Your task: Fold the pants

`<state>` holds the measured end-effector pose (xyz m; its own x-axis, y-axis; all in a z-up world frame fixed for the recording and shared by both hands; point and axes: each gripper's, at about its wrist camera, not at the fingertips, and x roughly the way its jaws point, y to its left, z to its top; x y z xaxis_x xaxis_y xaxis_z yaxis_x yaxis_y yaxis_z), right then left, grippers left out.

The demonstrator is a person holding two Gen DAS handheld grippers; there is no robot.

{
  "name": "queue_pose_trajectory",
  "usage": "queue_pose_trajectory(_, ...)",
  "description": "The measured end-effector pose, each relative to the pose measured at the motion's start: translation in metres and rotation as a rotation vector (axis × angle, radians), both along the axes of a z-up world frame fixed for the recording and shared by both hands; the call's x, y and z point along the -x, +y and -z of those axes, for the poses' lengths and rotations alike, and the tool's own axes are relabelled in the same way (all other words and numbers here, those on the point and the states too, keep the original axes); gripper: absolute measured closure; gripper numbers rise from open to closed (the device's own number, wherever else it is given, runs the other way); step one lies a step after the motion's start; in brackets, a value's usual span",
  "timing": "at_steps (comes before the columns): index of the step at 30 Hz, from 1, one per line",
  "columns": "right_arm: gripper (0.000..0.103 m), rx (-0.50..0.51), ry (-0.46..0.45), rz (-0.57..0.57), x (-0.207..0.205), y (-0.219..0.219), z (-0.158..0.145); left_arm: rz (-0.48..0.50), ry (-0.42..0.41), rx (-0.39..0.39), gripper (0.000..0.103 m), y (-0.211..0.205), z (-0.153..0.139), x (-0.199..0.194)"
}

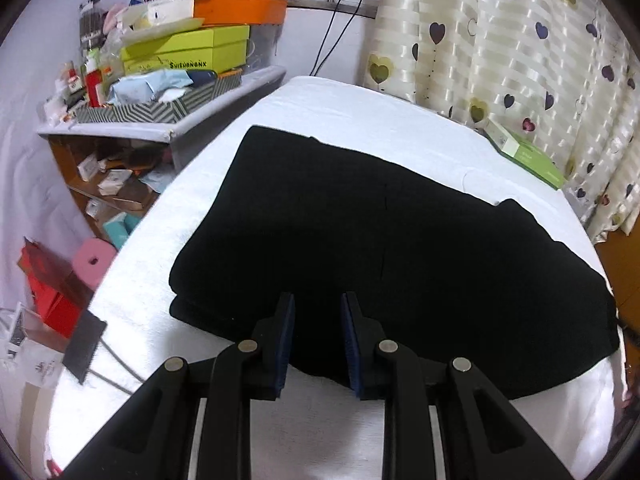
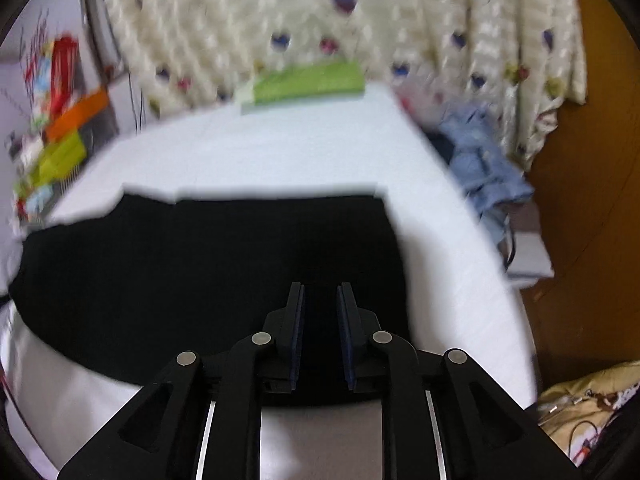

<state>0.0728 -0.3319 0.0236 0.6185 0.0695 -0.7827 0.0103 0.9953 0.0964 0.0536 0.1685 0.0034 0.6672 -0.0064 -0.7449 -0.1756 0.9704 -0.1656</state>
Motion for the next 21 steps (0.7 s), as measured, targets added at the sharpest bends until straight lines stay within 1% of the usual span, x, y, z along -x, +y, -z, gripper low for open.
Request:
queue_pose_trajectory(1,0.086,0.006,-0.006,0.003,0.000,0.002,0.003,0.006,-0.001,0.003,0.077,0.000,0.001,0.000)
queue_pose_trajectory(3,0.085,0.007,-0.012,0.020,0.000,0.002,-0.003,0.012,-0.004,0.007,0.077,0.000,0.000,0.002)
queue_pose_trajectory(5,0.085,0.007,-0.014,0.040,0.001,0.002,-0.009,0.008,-0.021,0.017,0.077,0.002,-0.007,0.007)
queue_pose_trajectory(6,0.085,0.003,-0.028,0.030,0.005,0.005,-0.015,0.003,-0.031,0.015,0.077,0.003,-0.011,0.011)
queue_pose_trajectory(7,0.084,0.002,-0.044,0.019,0.010,0.008,-0.018,-0.001,-0.040,0.012,0.077,0.004,-0.014,0.014)
queue_pose_trajectory(8,0.079,0.002,-0.052,0.011,0.014,0.012,-0.021,0.000,-0.046,0.016,0.077,0.005,-0.016,0.016)
queue_pose_trajectory(9,0.073,-0.001,-0.052,0.003,0.018,0.016,-0.022,-0.001,-0.050,0.018,0.077,0.006,-0.017,0.018)
queue_pose_trajectory(10,0.072,-0.010,-0.051,-0.007,0.021,0.020,-0.021,0.002,-0.052,0.013,0.077,0.005,-0.016,0.019)
queue_pose_trajectory(14,0.071,-0.043,-0.016,-0.038,0.029,0.028,-0.006,0.014,-0.016,0.023,0.077,0.005,-0.003,0.016)
queue_pose_trajectory(15,0.071,-0.049,0.007,-0.025,0.030,0.026,0.001,0.017,-0.009,0.022,0.077,0.004,0.000,0.015)
queue_pose_trajectory(16,0.071,-0.057,0.000,-0.013,0.032,0.023,0.001,0.019,-0.005,0.019,0.077,0.003,0.000,0.015)
queue_pose_trajectory(21,0.069,-0.071,-0.009,0.075,0.048,0.005,-0.010,0.022,-0.003,0.019,0.077,-0.003,-0.010,0.017)
